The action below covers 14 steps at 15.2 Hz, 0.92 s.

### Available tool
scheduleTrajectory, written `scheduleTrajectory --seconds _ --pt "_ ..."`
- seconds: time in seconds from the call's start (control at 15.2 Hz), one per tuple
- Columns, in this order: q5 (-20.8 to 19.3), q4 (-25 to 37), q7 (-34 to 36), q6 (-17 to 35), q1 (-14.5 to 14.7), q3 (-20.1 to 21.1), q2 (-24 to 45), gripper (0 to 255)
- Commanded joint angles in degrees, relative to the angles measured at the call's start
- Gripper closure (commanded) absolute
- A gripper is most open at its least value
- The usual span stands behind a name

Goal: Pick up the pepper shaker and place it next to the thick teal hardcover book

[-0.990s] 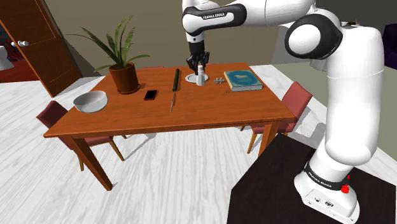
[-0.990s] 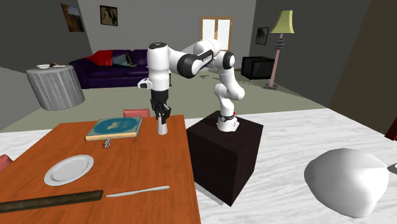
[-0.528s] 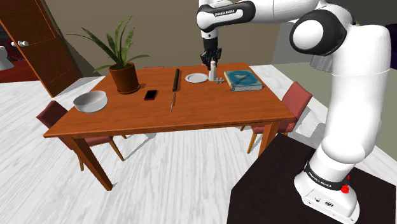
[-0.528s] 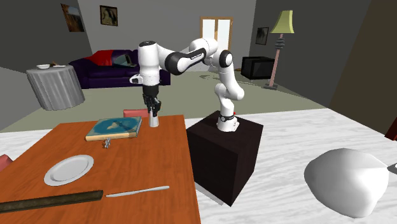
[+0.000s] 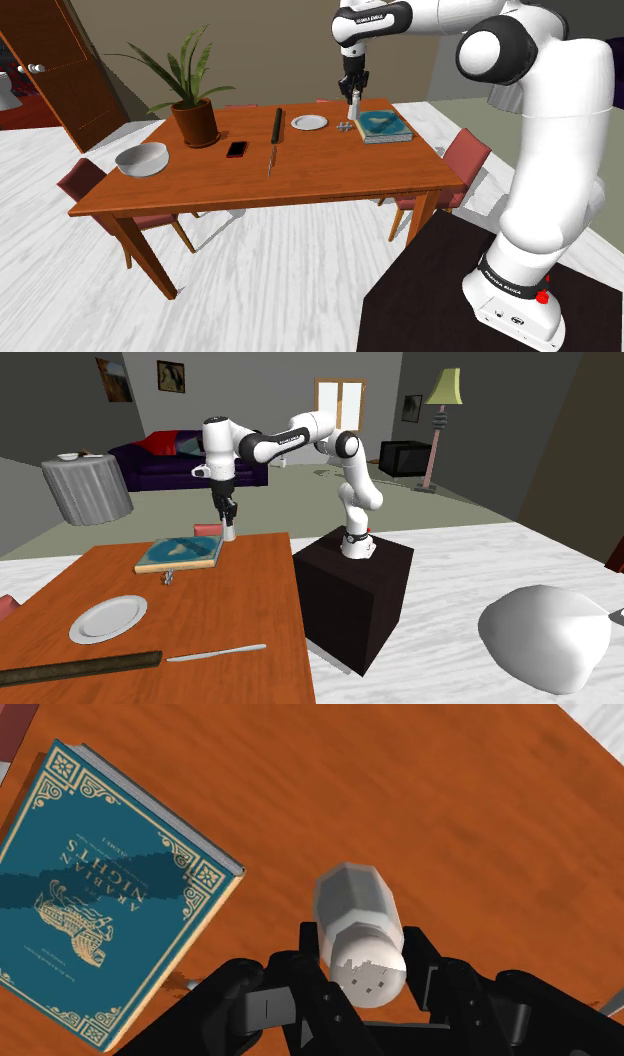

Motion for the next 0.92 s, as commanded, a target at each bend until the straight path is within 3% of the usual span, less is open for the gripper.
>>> scheduleTrajectory --seconds 0.0,0.33,0.86 --pt "0.4 1.7 -2.6 -0.4 -1.7 -0.8 1.0 255" --pt "1.7 6.9 -9.3 -1.5 -6.6 -2.6 4.6 255" --pt "1.6 -0.1 -8.9 4.9 -6.5 -2.6 4.1 255"
